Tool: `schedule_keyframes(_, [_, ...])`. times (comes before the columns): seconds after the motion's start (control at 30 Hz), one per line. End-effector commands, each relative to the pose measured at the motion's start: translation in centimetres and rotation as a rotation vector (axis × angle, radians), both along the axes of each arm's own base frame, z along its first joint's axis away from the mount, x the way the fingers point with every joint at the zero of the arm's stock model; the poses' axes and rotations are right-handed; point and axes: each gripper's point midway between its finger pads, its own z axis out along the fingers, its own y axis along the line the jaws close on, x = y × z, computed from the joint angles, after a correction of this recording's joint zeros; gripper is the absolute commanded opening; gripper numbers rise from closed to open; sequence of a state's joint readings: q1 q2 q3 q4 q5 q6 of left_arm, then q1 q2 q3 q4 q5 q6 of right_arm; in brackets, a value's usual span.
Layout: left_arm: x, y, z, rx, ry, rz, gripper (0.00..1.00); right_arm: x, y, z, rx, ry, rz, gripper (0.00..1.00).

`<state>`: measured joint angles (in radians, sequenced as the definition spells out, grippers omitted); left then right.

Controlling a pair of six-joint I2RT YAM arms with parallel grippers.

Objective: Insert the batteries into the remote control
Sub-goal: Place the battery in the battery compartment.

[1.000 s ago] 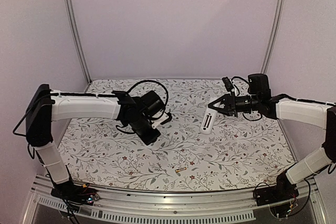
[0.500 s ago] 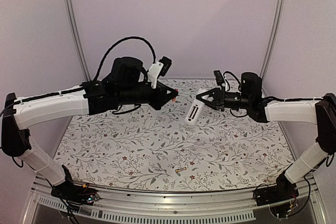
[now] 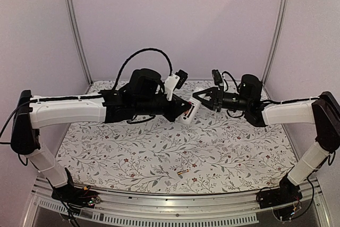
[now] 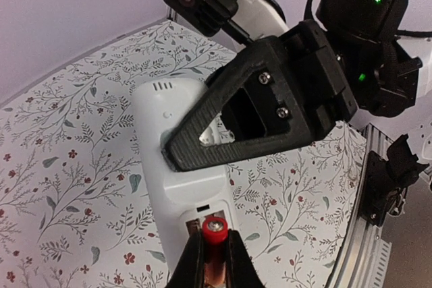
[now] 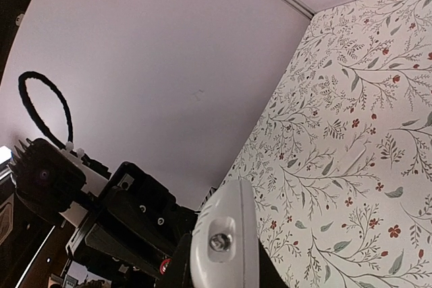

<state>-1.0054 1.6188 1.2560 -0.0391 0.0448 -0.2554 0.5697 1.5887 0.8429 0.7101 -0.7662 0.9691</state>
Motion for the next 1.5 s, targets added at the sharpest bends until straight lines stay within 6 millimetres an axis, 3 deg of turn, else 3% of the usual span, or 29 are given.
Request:
schedule_keyframes(0.0, [-0.3, -1.3, 0.6, -0.018, -0.019, -0.015, 0.0, -0.1, 0.4, 0.4, 0.034, -0.011, 0.006, 0.0])
schedule_keyframes(0.57, [-0.1, -1.9, -0.3, 0.0, 0.009, -0.016, 0.0, -0.5, 0.6, 1.0, 0.064, -0.023, 0.021, 0.0])
schedule_keyframes(1.47, [-0.7, 0.1, -4.2, 0.127, 0.09, 0.026, 0.03, -0.7, 0.1, 2.7, 0.103, -0.07, 0.007, 0.0])
